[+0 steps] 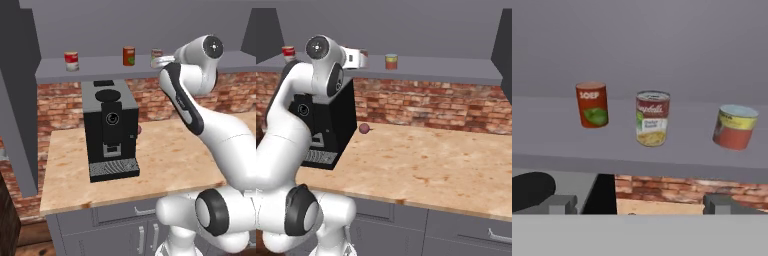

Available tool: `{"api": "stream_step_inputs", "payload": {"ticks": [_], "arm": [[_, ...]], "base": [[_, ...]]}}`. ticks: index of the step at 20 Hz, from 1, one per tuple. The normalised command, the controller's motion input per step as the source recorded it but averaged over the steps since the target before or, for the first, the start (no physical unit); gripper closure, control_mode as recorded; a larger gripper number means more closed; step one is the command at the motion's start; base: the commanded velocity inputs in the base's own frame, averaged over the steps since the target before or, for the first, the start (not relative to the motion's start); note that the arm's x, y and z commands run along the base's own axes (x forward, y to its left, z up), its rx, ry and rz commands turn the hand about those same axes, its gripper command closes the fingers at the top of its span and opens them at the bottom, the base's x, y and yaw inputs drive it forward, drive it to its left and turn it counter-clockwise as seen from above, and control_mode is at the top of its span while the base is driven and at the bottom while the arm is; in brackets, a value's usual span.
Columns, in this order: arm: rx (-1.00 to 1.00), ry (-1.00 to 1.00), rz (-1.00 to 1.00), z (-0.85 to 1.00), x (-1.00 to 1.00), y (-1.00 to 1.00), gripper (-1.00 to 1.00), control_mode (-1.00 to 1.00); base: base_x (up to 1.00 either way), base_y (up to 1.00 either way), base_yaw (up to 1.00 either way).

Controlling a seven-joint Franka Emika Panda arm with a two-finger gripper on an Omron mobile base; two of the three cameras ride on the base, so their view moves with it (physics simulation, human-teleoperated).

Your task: Stack two cans on top of the other two cans in the cabinet.

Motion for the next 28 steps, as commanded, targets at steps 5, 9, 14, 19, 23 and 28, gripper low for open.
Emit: {"api": "stream_step_inputs", "payload": {"ticks": [5,9,14,19,23,28], "arm": [[0.00,0.08,0.00,-0.05,0.36,-0.03,-1.00,-1.00],[0.00,0.00,0.02,-0.08,0.31,-0.03,-1.00,-1.00],[0.00,0.00,0.03,-0.16,0.38,-0.02,-1.00,-1.00],[0.00,0.00,0.01,-0.07,0.42,-0.01,-1.00,-1.00],[0.00,0.00,0.00,-0.01,0.41,0.00,-1.00,-1.00],[0.00,0.01,0.00,0.00,0.37,0.00,-1.00,-1.00]], "base": [[0.00,0.00,0.00],[0.00,0.00,0.00],[0.00,0.00,0.00],[0.00,0.00,0.00],[0.00,0.00,0.00],[0.00,0.00,0.00]]}}
